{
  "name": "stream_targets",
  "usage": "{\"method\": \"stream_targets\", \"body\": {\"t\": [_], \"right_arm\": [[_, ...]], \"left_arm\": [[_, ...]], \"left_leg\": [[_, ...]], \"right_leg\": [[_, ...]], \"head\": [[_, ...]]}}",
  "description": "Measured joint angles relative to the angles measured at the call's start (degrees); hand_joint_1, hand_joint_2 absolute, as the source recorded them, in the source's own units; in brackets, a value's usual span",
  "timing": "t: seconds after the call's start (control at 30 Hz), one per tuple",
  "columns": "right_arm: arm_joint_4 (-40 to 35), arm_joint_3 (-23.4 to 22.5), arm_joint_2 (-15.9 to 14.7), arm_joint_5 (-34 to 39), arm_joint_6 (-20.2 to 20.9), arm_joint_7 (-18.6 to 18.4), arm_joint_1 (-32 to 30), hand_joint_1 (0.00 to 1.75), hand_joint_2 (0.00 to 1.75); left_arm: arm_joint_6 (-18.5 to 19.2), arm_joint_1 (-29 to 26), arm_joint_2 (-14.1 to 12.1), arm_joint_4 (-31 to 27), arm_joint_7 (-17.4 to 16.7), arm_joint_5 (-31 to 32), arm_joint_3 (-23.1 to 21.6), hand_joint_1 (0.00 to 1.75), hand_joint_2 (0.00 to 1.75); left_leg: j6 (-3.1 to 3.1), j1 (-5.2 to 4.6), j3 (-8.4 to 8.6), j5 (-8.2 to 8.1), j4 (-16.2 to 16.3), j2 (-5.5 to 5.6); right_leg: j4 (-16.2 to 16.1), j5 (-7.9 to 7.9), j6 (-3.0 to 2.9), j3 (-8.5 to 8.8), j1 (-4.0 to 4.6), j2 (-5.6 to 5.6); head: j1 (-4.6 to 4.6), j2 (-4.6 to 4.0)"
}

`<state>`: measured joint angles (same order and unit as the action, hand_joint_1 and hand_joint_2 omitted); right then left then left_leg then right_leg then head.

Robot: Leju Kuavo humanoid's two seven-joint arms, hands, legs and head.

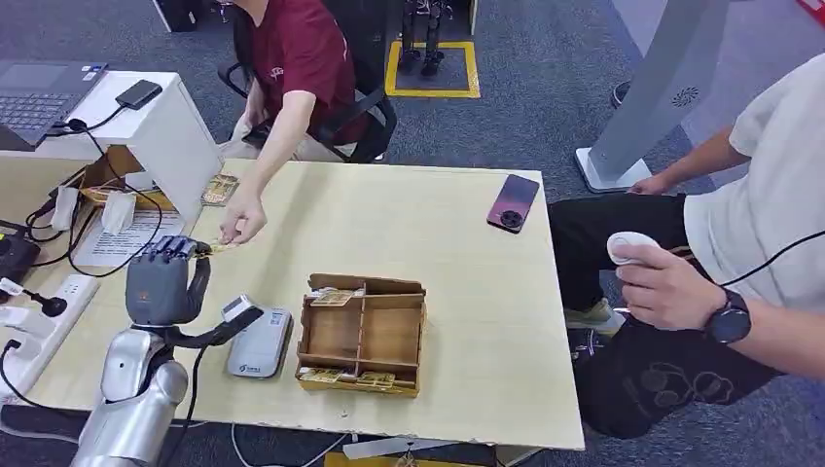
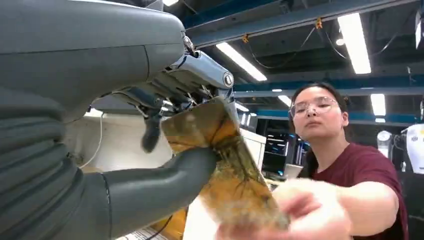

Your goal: Pass the card to the sensor for recognition and then transmit it.

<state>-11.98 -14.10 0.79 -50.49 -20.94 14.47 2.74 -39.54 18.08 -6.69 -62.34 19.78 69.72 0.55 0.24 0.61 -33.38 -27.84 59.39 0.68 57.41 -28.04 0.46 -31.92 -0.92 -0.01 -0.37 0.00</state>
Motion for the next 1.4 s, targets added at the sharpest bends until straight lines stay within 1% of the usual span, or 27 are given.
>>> {"method": "stream_targets", "body": {"t": [0.13, 0.23, 0.33, 0.4, 0.43, 0.47, 0.5, 0.53, 0.6, 0.63, 0.7, 0.77, 0.87, 0.93, 1.0, 1.03, 1.1, 1.23, 1.4], "right_arm": [[0.0, 0.0, 0.0, -0.1, 0.0, 0.0, 0.0, 0.0, 1.75], [0.0, -0.1, 0.0, -0.5, -0.1, 0.0, 0.0, 0.0, 1.75], [0.0, -0.6, 0.0, -1.0, -0.1, 0.1, 0.0, 0.0, 1.75], [0.0, -1.0, 0.0, -1.1, -0.2, 0.1, 0.0, 0.0, 1.75], [0.0, -1.3, 0.1, -1.1, -0.2, 0.2, 0.0, 0.0, 1.75], [0.0, -1.5, 0.1, -1.1, -0.4, 0.2, 0.0, 0.0, 1.75], [0.0, -1.7, 0.1, -1.0, -0.7, 0.5, -0.1, 0.0, 1.75], [0.0, -2.2, 0.1, -0.8, -1.1, 0.9, -0.1, 0.0, 1.75], [0.0, -3.1, 0.1, -0.3, -1.4, 1.3, -0.4, 0.0, 1.75], [0.0, -3.5, 0.1, -0.1, -1.6, 1.6, -0.6, 0.0, 1.75], [0.1, -4.4, 0.1, 0.1, -2.0, 1.8, -1.0, 0.0, 1.75], [0.2, -5.1, 0.1, 0.3, -2.1, 1.8, -1.3, 0.0, 1.75], [0.2, -6.4, 0.1, 0.7, -2.3, 1.8, -1.5, 0.0, 1.75], [0.2, -7.3, 0.1, 1.0, -2.3, 1.9, -1.7, 0.0, 1.75], [0.2, -8.1, 0.1, 1.1, -2.6, 1.7, -1.9, 0.0, 1.75], [0.2, -8.5, 0.1, 1.1, -2.8, 1.6, -2.0, 0.0, 1.75], [0.2, -8.9, 0.1, 1.1, -3.0, 1.5, -2.1, 0.0, 1.75], [0.2, -9.8, 0.2, 0.9, -3.0, 2.0, -2.1, 0.0, 1.75], [0.2, -10.1, 0.3, 0.1, -3.0, 2.2, -2.0, 0.0, 1.75]], "left_arm": [[0.0, 0.0, 0.0, 0.1, 0.5, -0.8, 0.0, 1.75, 1.75], [0.0, 0.0, 0.0, 0.1, 1.9, -3.3, 0.0, 1.75, 1.75], [0.1, 0.0, -0.1, 0.3, 3.0, -7.5, 0.0, 1.75, 1.75], [1.4, -0.1, -0.1, 0.3, 3.6, -11.8, 0.0, 1.75, 1.75], [4.0, -0.1, 0.0, 0.3, 3.6, -15.3, 0.0, 1.75, 1.75], [7.9, -0.2, 0.0, 0.3, 3.6, -19.0, 0.0, 1.75, 1.75], [13.2, -0.6, 0.0, -0.2, 3.4, -23.2, -0.1, 1.75, 1.75], [17.5, -1.4, -0.1, -0.9, 3.2, -26.4, -0.3, 1.75, 1.75], [24.9, -3.1, -0.2, -2.8, 3.0, -32.2, -0.6, 1.75, 1.75], [28.0, -4.3, -0.4, -4.1, 3.1, -34.9, -0.6, 1.75, 1.75], [32.0, -6.7, -1.0, -6.9, 3.5, -39.1, -0.6, 1.75, 1.75], [34.5, -9.2, -1.6, -9.7, 3.7, -41.4, -0.6, 1.75, 1.75], [39.3, -13.5, -3.0, -14.4, 4.9, -45.5, -0.6, 1.75, 1.75], [43.3, -16.3, -3.9, -17.4, 5.8, -48.7, -0.5, 1.75, 1.75], [46.1, -19.6, -4.5, -20.5, 6.1, -50.6, -0.5, 1.75, 1.75], [46.7, -20.9, -4.8, -21.8, 6.1, -50.7, -0.5, 1.75, 1.75], [45.8, -22.6, -5.0, -23.7, 5.5, -47.6, -0.5, 1.75, 1.75], [41.6, -23.2, -4.9, -24.6, 3.0, -40.3, -1.2, 1.75, 1.75], [37.9, -22.6, -4.0, -24.0, 1.5, -36.5, -2.9, 1.75, 1.75]], "left_leg": [[0.0, 0.0, 0.0, 0.0, 0.0, 0.0], [0.0, 0.0, 0.0, 0.0, 0.0, 0.0], [0.0, 0.0, 0.0, 0.0, 0.0, 0.0], [0.0, 0.0, 0.0, 0.0, 0.0, 0.0], [0.0, 0.0, 0.0, 0.0, 0.0, 0.0], [0.0, 0.0, 0.0, 0.0, 0.0, 0.0], [0.0, 0.0, 0.0, 0.0, 0.0, -0.01], [0.0, 0.0, 0.0, 0.0, 0.0, -0.01], [0.0, 0.0, -0.01, 0.0, 0.0, -0.01], [0.0, 0.0, 0.0, -0.01, 0.0, -0.03], [-0.03, 0.0, -0.01, -0.04, 0.0, -0.05], [-0.03, 0.0, -0.04, -0.04, 0.0, -0.04], [-0.05, 0.01, -0.05, -0.06, 0.0, -0.04], [-0.05, 0.01, -0.05, -0.06, 0.0, -0.04], [-0.05, 0.01, -0.05, -0.06, 0.0, -0.04], [-0.05, 0.01, -0.05, -0.05, 0.0, -0.04], [-0.05, 0.0, -0.06, -0.05, 0.0, -0.01], [-0.03, 0.0, -0.05, -0.03, 0.0, -0.01], [-0.03, 0.0, -0.03, -0.01, 0.0, -0.01]], "right_leg": [[0.0, 0.0, 0.0, 0.0, 0.0, 0.0], [0.0, 0.0, 0.0, 0.0, 0.0, 0.0], [0.0, 0.0, 0.0, 0.0, 0.0, 0.0], [0.0, 0.0, 0.0, 0.0, 0.0, 0.0], [0.0, 0.0, 0.0, 0.0, 0.0, 0.0], [0.0, 0.0, 0.0, 0.0, 0.0, 0.0], [0.0, 0.0, 0.0, 0.0, 0.0, 0.01], [0.0, 0.0, 0.0, -0.01, 0.0, 0.02], [0.0, 0.0, 0.0, -0.01, 0.0, 0.03], [0.0, -0.01, 0.0, -0.01, 0.0, 0.06], [0.0, -0.01, 0.0, -0.05, 0.0, 0.09], [0.0, -0.04, -0.01, -0.06, 0.0, 0.08], [0.0, -0.05, -0.01, -0.08, 0.0, 0.09], [0.0, -0.06, -0.01, -0.08, 0.0, 0.08], [0.0, -0.06, -0.01, -0.09, 0.0, 0.08], [0.0, -0.06, -0.01, -0.1, 0.0, 0.07], [0.0, -0.06, -0.01, -0.09, 0.0, 0.01], [0.0, -0.05, 0.0, -0.07, 0.0, -0.02], [0.0, -0.02, -0.01, -0.06, 0.0, -0.01]], "head": [[0.0, 0.0], [0.0, 0.02], [0.0, 0.0], [0.0, 0.0], [0.0, 0.0], [0.0, 0.02], [0.0, 0.0], [0.0, 0.02], [0.0, 0.0], [0.0, 0.0], [0.0, 0.0], [0.0, 0.0], [-0.02, 0.02], [0.0, 0.0], [0.0, 0.0], [-0.02, 0.0], [0.0, 0.0], [0.0, 0.0], [-0.02, 0.02]]}}
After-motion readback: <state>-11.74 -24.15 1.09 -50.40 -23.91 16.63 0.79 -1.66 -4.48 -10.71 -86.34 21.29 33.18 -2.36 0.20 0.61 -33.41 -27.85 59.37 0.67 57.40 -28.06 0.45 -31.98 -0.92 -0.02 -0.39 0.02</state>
